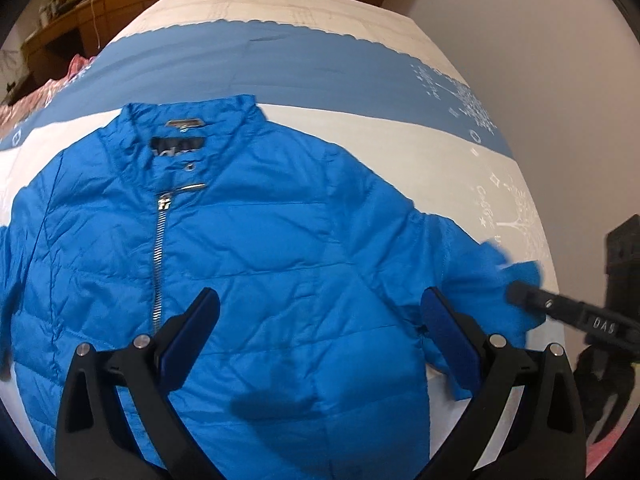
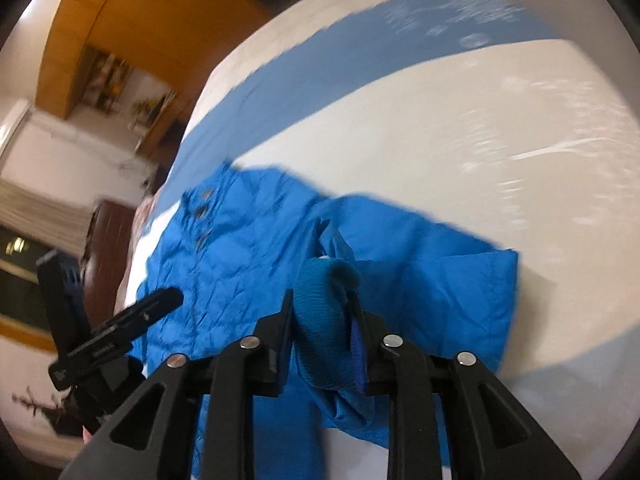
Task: Fold large clothes
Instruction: 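Grasp one sleeve cuff with the right gripper and fold it across the jacket body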
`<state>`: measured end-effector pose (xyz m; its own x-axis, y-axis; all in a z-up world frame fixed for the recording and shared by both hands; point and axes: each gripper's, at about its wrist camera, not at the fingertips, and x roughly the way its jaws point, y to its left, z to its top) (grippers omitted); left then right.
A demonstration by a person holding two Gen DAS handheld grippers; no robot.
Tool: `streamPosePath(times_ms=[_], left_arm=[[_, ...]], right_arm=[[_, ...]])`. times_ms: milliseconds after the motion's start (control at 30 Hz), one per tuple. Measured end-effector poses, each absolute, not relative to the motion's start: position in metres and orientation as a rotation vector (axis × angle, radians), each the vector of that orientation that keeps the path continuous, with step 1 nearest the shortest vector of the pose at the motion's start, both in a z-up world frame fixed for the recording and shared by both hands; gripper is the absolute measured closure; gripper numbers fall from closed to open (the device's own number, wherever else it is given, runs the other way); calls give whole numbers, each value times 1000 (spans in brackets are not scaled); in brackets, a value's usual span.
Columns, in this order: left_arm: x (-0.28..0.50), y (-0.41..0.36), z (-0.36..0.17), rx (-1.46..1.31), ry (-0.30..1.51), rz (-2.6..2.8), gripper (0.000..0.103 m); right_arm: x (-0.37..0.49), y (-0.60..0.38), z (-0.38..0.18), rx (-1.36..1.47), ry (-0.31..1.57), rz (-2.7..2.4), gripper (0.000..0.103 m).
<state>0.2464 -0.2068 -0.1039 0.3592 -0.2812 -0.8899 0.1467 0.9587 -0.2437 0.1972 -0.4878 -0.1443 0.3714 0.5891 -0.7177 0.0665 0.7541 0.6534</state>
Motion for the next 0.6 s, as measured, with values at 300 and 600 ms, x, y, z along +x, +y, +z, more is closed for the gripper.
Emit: streamPosePath(times_ms=[300, 600], left_arm=[[242, -208, -114, -204, 1204, -374, 4], [237, -257, -176, -186, 1406, -427, 6]], right_arm=[[160, -525, -130, 677, 1087, 439, 67], [105, -597, -157, 702, 1121, 179, 67]])
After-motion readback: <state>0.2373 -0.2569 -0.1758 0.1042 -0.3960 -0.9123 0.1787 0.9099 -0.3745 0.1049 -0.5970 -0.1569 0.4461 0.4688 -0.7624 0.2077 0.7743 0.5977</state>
